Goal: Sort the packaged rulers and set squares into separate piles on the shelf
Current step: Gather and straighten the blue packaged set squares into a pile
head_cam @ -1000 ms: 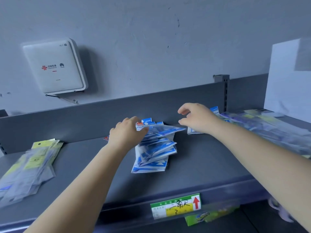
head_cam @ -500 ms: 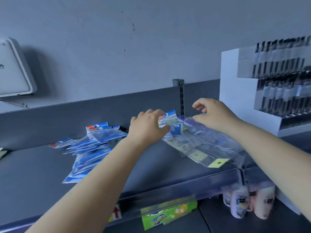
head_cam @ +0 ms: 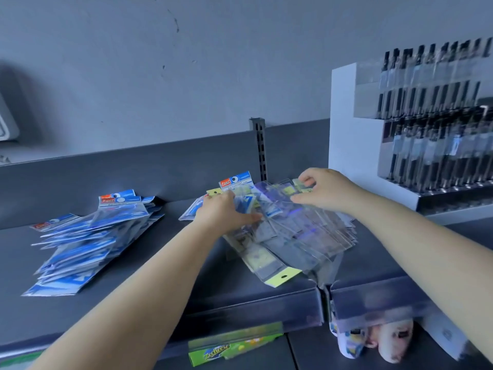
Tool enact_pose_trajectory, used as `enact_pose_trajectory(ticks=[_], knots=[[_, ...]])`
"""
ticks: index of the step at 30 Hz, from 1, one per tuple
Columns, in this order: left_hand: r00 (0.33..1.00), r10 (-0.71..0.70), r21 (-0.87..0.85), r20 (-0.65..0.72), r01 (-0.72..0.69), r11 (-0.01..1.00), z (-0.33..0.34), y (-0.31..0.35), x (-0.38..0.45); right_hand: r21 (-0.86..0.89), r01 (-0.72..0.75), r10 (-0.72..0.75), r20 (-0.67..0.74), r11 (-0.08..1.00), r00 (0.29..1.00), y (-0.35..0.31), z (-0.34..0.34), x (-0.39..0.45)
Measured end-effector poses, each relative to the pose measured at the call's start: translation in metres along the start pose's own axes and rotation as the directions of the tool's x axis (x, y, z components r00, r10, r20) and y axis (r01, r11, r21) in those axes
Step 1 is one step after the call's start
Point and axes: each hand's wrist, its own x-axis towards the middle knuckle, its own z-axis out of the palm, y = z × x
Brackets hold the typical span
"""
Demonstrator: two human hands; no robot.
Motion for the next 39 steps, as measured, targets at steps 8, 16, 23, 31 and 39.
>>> enact_pose_trajectory(ticks=[8, 16, 23, 31, 39], knots=[[0.991, -0.129, -0.26, -0.035, 0.115, 0.959, -0.001, -0.012, 0.012, -0.264, -0.084, 0.131, 0.166, 0.961, 0.977, -0.005, 0.015, 0.022], [0.982, -0.187, -0.328, 0.015, 0.181, 0.927, -0.008, -0.018, 0.017, 0.004, -0.17, 0.169, 0.057, 0.985, 0.984, 0.017, 0.016, 0.034], [0.981, -0.18, -0.603, 0.07, 0.186, 0.776, -0.009, -0.02, 0.016, 0.275, -0.134, 0.178, -0.139, 0.952, 0.974, 0.015, 0.008, 0.036], [0.983, -0.122, -0.939, 0.135, 0.167, 0.3, -0.03, -0.018, 0.002, 0.82, -0.085, 0.134, 0.01, 0.566, 0.991, -0.008, -0.008, 0.008], [0.997, -0.081, -0.974, 0.0, 0.018, 0.226, -0.064, -0.057, -0.022, 0.894, -0.027, -0.015, 0.038, 0.448, 0.999, -0.076, -0.005, -0.005]])
